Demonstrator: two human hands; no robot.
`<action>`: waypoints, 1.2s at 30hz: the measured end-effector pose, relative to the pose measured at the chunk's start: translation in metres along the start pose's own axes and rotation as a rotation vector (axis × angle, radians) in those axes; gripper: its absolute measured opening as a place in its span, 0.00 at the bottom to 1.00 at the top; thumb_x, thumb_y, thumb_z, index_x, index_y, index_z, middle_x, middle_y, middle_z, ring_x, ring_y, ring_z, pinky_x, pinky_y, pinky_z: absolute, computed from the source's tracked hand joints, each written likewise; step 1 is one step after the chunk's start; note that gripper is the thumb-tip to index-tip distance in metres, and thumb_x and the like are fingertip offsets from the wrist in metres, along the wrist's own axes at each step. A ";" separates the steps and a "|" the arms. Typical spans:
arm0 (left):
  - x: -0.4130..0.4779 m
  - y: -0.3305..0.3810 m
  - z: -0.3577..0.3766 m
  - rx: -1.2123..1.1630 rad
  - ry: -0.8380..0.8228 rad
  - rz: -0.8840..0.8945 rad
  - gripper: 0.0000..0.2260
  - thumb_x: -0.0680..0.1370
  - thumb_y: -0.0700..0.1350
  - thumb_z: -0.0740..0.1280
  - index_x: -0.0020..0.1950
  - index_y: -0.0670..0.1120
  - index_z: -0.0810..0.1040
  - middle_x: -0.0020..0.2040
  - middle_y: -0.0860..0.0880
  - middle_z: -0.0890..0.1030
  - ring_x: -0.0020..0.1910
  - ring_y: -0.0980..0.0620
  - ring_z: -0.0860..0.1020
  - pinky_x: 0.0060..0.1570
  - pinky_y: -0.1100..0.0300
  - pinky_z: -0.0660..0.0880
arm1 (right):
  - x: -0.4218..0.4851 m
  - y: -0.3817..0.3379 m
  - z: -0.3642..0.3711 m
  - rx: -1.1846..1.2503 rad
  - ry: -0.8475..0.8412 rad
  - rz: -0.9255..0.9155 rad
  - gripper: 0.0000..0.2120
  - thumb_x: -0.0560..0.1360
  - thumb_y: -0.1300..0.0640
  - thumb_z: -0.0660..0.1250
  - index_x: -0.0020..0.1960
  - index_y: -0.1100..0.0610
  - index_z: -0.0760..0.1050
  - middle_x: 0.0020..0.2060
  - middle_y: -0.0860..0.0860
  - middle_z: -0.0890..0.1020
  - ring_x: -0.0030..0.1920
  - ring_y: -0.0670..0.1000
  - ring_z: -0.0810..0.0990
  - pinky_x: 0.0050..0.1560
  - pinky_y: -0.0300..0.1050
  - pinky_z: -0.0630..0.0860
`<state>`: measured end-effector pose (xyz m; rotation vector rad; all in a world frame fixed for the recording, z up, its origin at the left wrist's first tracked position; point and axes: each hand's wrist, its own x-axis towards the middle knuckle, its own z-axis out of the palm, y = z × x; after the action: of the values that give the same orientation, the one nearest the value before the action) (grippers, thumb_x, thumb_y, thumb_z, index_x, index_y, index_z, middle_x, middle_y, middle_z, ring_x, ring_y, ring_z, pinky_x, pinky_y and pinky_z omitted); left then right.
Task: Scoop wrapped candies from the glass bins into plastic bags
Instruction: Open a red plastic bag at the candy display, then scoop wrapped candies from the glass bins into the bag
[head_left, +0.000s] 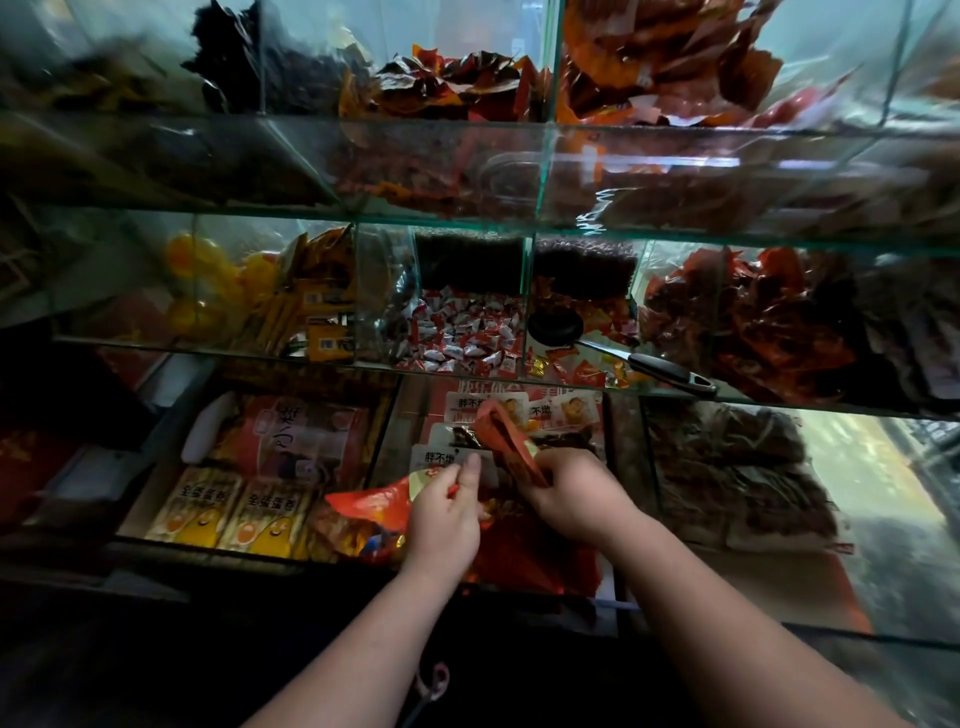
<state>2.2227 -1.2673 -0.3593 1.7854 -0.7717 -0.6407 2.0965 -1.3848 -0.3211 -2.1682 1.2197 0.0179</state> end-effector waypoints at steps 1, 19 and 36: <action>0.002 0.007 -0.003 0.027 -0.010 -0.001 0.23 0.77 0.68 0.58 0.36 0.52 0.75 0.30 0.55 0.79 0.32 0.61 0.77 0.31 0.70 0.69 | -0.004 0.004 -0.003 0.060 -0.002 -0.002 0.10 0.76 0.45 0.68 0.48 0.51 0.82 0.38 0.51 0.84 0.39 0.53 0.84 0.43 0.51 0.83; 0.038 0.044 0.007 0.387 -0.343 -0.452 0.05 0.77 0.44 0.69 0.45 0.43 0.78 0.38 0.44 0.82 0.26 0.48 0.81 0.23 0.62 0.72 | -0.027 0.029 -0.050 -0.118 0.310 0.105 0.11 0.75 0.52 0.65 0.39 0.57 0.81 0.31 0.49 0.78 0.34 0.55 0.79 0.32 0.43 0.73; 0.003 0.043 0.006 0.431 -0.269 -0.048 0.09 0.65 0.47 0.65 0.28 0.51 0.66 0.23 0.54 0.66 0.27 0.50 0.70 0.28 0.57 0.62 | -0.024 0.066 -0.069 -0.017 0.644 0.114 0.16 0.80 0.48 0.61 0.37 0.55 0.76 0.27 0.46 0.75 0.29 0.48 0.73 0.27 0.40 0.63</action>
<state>2.2117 -1.2841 -0.3208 2.1383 -1.1176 -0.8013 2.0123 -1.4273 -0.2932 -2.1842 1.6878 -0.6688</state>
